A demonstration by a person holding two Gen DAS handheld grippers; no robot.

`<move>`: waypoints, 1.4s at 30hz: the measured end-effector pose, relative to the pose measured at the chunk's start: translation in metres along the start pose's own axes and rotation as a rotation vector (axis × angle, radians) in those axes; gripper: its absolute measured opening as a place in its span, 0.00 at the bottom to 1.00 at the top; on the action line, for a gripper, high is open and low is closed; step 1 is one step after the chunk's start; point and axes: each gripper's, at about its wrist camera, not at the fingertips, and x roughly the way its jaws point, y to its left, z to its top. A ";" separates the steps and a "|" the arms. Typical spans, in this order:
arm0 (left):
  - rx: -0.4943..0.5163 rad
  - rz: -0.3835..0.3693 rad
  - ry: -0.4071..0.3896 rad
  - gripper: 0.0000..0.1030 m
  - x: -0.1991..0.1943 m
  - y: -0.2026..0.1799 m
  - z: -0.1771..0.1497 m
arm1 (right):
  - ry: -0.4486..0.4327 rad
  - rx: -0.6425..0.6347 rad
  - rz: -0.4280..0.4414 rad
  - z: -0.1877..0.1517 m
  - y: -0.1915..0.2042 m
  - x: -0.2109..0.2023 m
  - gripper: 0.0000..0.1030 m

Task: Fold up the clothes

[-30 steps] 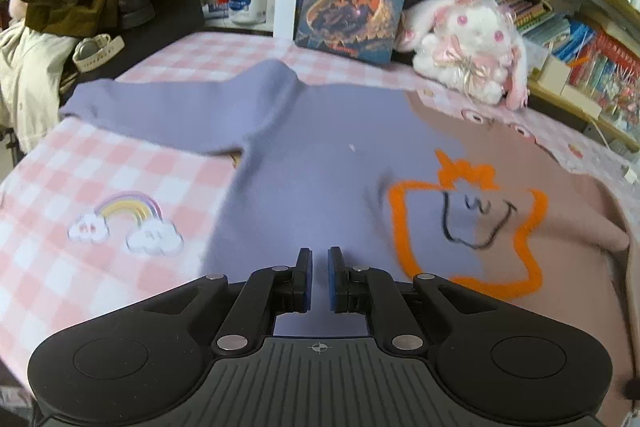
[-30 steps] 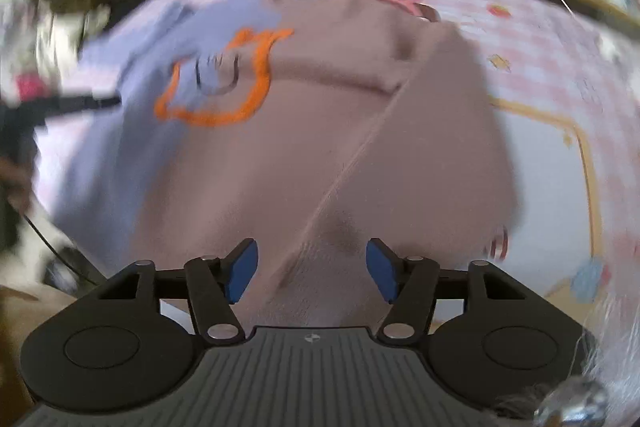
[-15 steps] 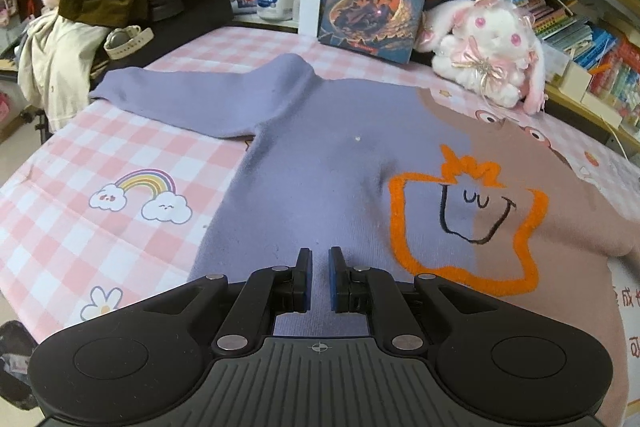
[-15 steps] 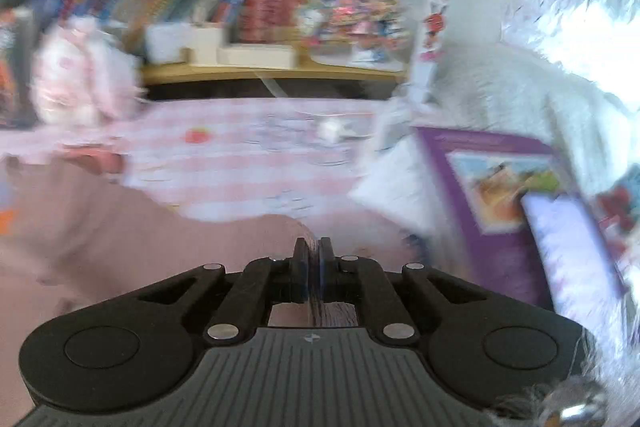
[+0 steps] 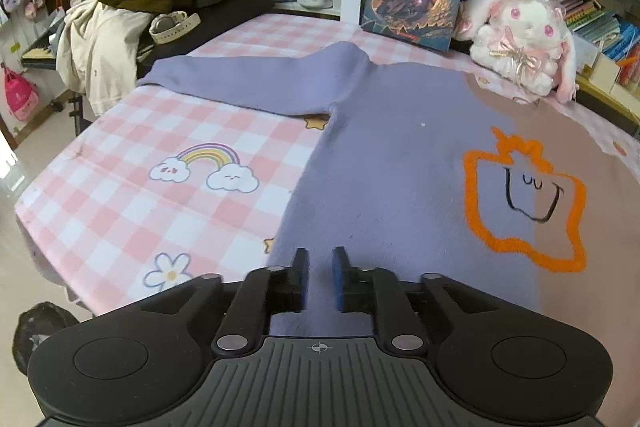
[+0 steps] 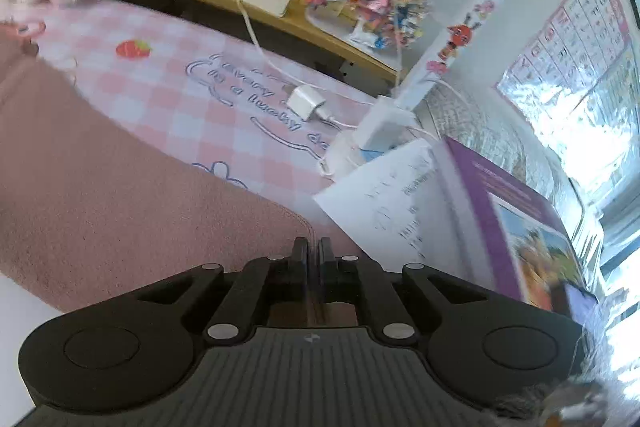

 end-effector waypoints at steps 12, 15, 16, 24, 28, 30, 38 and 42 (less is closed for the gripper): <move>0.009 -0.078 0.008 0.20 0.007 0.027 -0.005 | -0.010 0.329 0.561 -0.037 0.039 -0.134 0.52; 0.024 -0.126 0.023 0.20 0.010 0.035 -0.008 | 0.087 0.351 0.643 -0.059 0.070 -0.157 0.48; 0.021 -0.142 0.029 0.20 0.011 0.039 -0.009 | 0.109 0.356 0.647 -0.064 0.077 -0.164 0.43; 0.072 -0.235 0.045 0.20 0.018 0.051 -0.006 | 0.174 0.360 0.660 -0.084 0.118 -0.206 0.29; 0.065 -0.240 0.045 0.19 0.023 0.058 -0.003 | 0.178 0.376 0.646 -0.089 0.128 -0.216 0.15; 0.036 -0.241 0.053 0.18 0.024 0.067 -0.005 | 0.171 0.378 0.642 -0.090 0.132 -0.219 0.11; 0.099 -0.370 0.085 0.04 0.016 0.047 -0.017 | 0.122 0.430 0.445 -0.079 0.126 -0.198 0.10; 0.115 -0.349 0.075 0.02 0.025 0.048 -0.004 | 0.147 0.413 0.484 -0.085 0.136 -0.213 0.09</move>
